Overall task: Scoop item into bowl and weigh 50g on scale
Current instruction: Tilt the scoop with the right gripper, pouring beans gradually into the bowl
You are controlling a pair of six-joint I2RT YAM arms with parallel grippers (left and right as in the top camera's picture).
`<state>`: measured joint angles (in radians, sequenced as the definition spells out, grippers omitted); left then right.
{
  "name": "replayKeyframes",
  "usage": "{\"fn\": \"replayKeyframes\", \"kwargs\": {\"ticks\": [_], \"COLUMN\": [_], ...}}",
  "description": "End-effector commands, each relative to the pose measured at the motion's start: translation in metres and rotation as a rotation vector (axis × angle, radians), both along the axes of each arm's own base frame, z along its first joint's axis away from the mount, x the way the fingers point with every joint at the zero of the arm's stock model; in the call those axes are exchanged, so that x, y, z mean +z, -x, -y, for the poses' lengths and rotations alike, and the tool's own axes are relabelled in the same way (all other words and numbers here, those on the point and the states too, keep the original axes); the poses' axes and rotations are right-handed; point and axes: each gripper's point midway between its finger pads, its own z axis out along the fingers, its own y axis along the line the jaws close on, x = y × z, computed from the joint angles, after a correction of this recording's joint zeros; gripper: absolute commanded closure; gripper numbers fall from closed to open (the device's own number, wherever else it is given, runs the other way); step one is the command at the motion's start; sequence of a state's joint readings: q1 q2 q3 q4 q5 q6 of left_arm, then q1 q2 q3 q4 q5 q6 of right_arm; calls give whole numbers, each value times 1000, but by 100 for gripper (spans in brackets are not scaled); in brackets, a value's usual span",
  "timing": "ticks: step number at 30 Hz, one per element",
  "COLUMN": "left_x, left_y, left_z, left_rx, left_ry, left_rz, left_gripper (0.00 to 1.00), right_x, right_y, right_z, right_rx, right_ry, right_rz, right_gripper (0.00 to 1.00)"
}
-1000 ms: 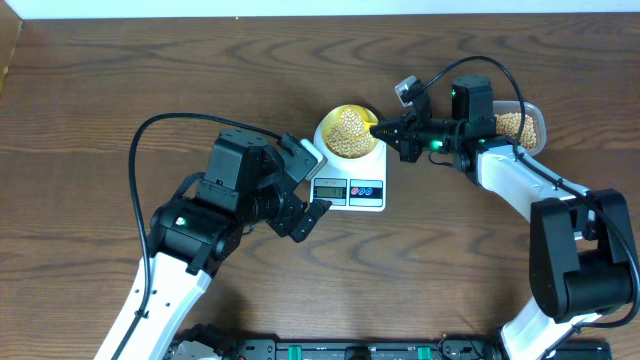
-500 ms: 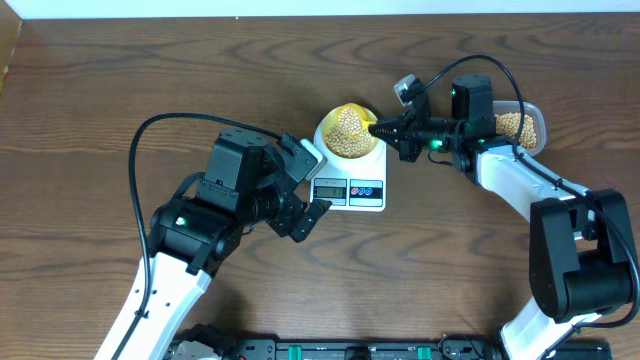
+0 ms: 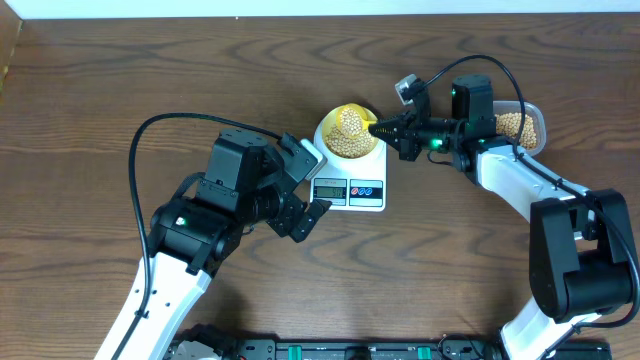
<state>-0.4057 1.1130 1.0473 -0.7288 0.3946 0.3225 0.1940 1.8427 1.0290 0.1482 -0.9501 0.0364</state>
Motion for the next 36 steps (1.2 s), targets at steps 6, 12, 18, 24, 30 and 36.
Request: {"fn": "replayKeyframes", "kwargs": {"ticks": [6,12,18,24,30,36], "left_x": [0,0,0,0,0,0], "left_y": [0,0,0,0,0,0], "left_z": [0,0,0,0,0,0], "left_rx": [-14,-14,-15,-14,-15,-14], "left_ry": [0,0,1,0,1,0], "left_rz": [2,2,2,2,2,2], "left_gripper": [6,6,6,6,6,6], "right_x": [-2,-1,-1,-1,-2,-5], "right_y": [0,1,1,1,2,4], "right_z": [9,10,10,11,11,11], "right_rx": [-60,-52,-46,-34,-35,-30], "right_ry": [-71,-80,-74,-64,-62,-55], "right_rz": [-172,-175,-158,-131,-139,-145], "right_gripper": [99,99,99,99,99,99]}}
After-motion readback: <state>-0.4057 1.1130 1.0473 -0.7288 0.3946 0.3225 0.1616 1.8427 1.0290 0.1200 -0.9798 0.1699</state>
